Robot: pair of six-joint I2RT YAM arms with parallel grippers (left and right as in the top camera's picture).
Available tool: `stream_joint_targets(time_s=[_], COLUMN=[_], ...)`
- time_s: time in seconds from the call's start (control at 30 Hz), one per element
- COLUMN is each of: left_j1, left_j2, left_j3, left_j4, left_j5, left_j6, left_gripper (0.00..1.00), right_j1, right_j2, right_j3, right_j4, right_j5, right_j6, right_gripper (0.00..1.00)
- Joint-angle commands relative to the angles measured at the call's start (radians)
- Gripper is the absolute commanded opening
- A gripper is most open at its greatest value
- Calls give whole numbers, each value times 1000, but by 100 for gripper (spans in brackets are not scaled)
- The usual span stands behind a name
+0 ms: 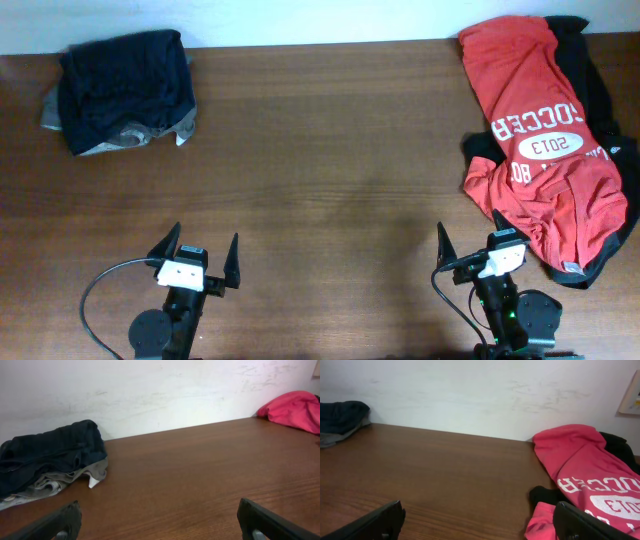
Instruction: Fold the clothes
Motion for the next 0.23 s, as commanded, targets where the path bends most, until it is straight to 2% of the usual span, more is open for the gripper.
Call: stream_joint_targets(time_s=[0.0, 0.2], left_j1=[-5, -5], left_j2=[-10, -10], left_j3=[-6, -6], left_j4=[-2, -2], left_j5=[-11, -11], left_j6=[1, 1], left_gripper=[99, 99], right_j1=[8, 8], right_j2=[-9, -9], right_j3=[-7, -7], right_j4=[-1, -1], right_j5=[-9, -9], right_j6=[0, 0], right_gripper=[99, 99])
